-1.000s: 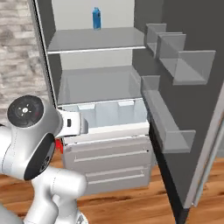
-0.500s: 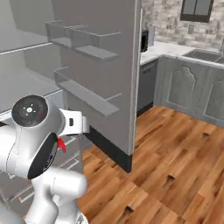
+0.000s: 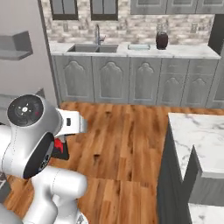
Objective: Take the fish out of the fridge, briefly rinse it in the sink, and place it on the tray next to the sink.
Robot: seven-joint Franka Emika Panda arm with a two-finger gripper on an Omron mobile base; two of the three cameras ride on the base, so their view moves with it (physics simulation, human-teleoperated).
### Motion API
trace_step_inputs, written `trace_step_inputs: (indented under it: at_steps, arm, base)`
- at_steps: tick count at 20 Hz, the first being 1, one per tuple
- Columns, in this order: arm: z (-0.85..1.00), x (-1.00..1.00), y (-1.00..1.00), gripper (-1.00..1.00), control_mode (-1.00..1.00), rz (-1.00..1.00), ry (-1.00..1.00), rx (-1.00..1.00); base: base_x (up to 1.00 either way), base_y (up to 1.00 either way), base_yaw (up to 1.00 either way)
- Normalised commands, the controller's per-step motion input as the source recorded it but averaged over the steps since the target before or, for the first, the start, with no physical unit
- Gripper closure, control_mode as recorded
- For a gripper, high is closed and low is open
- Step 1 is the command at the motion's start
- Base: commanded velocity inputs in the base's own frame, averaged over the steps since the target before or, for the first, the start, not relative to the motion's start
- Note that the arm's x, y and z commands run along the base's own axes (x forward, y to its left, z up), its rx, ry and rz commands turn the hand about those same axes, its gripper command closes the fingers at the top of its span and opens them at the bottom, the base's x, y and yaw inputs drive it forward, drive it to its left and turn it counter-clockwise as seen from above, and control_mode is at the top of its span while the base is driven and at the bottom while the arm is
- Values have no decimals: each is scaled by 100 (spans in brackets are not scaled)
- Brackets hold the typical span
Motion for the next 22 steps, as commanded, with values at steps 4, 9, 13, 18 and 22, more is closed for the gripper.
trace_step_inputs:
  at_steps: [4, 9, 13, 18, 22]
  arm:
    - [0, 0, 0, 100, 100, 0, 0, 0]
    - [0, 0, 0, 100, 100, 0, 0, 0]
    - [0, 0, 0, 100, 100, 0, 0, 0]
    - [0, 0, 0, 100, 100, 0, 0, 0]
    - [0, 0, 0, 100, 100, 0, 0, 0]
  base:
    - [89, -89, -52]
    - [100, -55, -18]
    - [100, 39, 10]
    - [98, 83, 29]
    - [97, 49, 18]
